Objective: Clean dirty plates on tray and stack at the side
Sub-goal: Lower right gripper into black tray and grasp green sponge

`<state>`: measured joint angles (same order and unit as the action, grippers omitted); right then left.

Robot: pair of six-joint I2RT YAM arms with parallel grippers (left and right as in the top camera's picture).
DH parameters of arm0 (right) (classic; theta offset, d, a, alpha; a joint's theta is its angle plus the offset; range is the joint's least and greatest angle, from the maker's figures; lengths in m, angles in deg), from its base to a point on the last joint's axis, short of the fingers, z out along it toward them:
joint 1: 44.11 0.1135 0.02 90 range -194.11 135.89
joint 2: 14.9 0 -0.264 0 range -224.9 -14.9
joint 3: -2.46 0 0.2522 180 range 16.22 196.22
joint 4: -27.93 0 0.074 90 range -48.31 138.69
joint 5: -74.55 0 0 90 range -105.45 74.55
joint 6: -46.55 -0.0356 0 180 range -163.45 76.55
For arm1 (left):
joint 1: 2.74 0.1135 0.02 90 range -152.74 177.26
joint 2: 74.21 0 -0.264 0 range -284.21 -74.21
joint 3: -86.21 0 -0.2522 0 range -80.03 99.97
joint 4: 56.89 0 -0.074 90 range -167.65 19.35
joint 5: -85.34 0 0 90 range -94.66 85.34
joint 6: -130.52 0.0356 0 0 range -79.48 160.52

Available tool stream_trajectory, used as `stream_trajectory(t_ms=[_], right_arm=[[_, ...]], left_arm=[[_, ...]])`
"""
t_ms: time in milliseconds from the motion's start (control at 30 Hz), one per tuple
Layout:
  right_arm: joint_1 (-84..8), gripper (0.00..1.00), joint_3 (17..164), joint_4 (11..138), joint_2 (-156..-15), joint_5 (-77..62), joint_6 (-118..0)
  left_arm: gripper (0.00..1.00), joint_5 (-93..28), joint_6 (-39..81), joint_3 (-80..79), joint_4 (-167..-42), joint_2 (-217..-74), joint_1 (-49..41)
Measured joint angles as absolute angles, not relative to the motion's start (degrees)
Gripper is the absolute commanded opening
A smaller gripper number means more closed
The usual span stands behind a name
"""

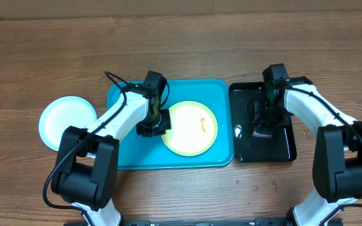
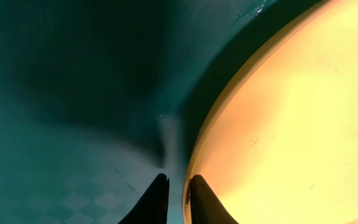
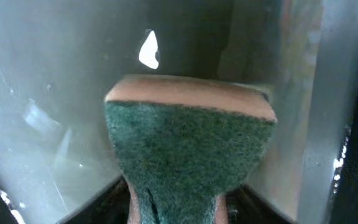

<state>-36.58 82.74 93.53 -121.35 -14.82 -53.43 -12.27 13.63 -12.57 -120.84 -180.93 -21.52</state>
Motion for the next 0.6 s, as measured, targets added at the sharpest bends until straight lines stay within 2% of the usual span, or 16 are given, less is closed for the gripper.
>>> stream_trajectory(t_ms=[100, 267, 400, 600], right_arm=[[-36.6, 0.12, 82.7, 93.0, -121.4, -14.8, -53.6], [-36.6, 0.05, 82.7, 92.8, -121.4, -14.9, -53.8], [-36.6, 0.05, 82.9, 93.6, -121.4, -14.8, -53.8], [-36.6, 0.04, 83.4, 93.7, -121.4, -14.8, -53.9]], left_arm=[[0.16, -12.3, 13.6, -12.6, -120.8, -180.9, -21.5], [0.18, -11.5, 13.6, -12.6, -120.8, -180.9, -21.5], [0.09, -10.0, 13.5, -12.6, -120.8, -180.9, -21.5], [0.04, -8.0, 13.5, -12.6, -120.8, -180.9, -21.5]])
